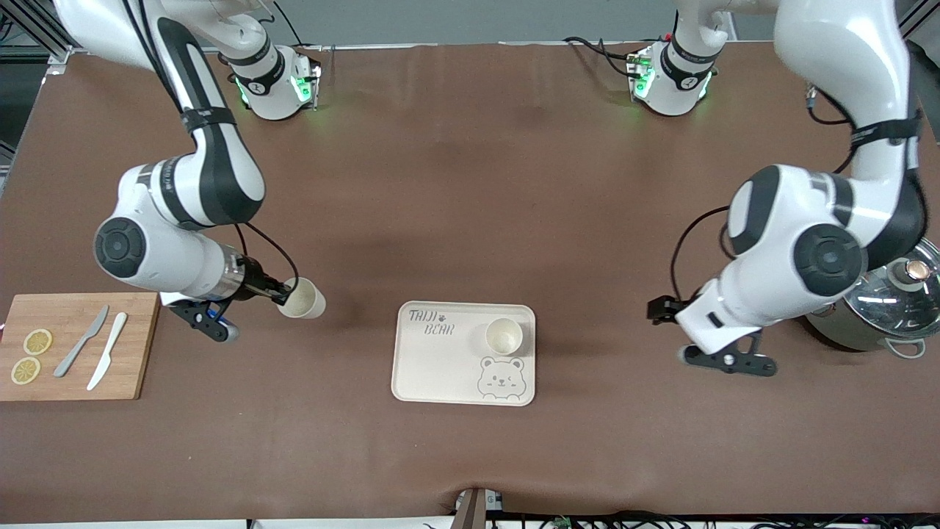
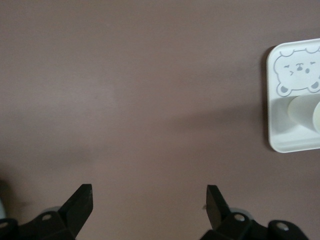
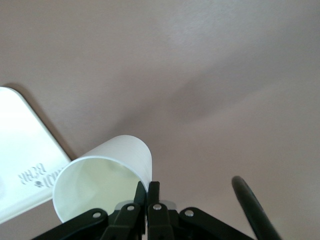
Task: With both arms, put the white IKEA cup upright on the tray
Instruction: 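Withdraw the left gripper while the right gripper carries its cup to the tray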
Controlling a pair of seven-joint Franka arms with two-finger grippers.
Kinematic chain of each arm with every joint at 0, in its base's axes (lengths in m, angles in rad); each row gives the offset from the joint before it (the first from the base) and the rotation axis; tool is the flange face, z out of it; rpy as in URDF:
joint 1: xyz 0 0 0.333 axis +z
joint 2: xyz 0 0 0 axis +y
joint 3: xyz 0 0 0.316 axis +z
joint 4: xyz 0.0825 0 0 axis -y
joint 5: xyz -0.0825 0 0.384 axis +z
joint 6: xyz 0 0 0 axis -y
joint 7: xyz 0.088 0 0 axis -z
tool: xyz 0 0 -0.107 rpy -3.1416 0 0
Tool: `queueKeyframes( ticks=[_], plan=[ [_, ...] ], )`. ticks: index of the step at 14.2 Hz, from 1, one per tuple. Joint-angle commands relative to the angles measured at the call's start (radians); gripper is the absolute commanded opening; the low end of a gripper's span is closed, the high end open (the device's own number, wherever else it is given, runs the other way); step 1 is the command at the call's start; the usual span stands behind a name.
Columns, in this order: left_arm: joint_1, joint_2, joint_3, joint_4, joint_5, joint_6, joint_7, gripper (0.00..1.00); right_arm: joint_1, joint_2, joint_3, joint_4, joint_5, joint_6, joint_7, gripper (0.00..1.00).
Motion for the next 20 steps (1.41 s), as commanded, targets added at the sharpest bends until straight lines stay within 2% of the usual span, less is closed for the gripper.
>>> queueKeyframes(
  ticks=[1, 3, 6, 9, 13, 16, 20],
  plan=[
    [0.049, -0.094, -0.011, -0.107, 0.022, -0.007, 0.041, 1.00, 0.064, 0.077, -0.008, 0.115, 0.013, -0.021, 0.134, 0.00],
    [0.055, -0.135, -0.013, -0.153, 0.020, -0.003, 0.041, 1.00, 0.078, 0.097, -0.008, 0.146, 0.015, -0.019, 0.179, 0.00],
    [0.108, -0.256, -0.031, -0.286, 0.006, 0.042, 0.041, 1.00, 0.109, 0.139, -0.006, 0.200, 0.013, -0.019, 0.282, 0.00],
    [0.113, -0.358, -0.037, -0.371, 0.003, 0.049, 0.041, 1.00, 0.110, 0.203, 0.055, 0.273, 0.001, -0.016, 0.395, 0.00],
    [0.113, -0.490, -0.036, -0.466, 0.002, 0.046, 0.041, 1.00, 0.156, 0.255, 0.058, 0.324, 0.000, -0.002, 0.486, 0.00],
    [0.118, -0.547, -0.034, -0.491, 0.002, 0.033, 0.042, 1.00, 0.192, 0.280, 0.056, 0.327, 0.000, 0.074, 0.540, 0.00],
    [0.116, -0.568, -0.034, -0.529, -0.001, 0.033, 0.041, 1.00, 0.204, 0.323, 0.056, 0.327, -0.003, 0.148, 0.549, 0.00]
  ],
)
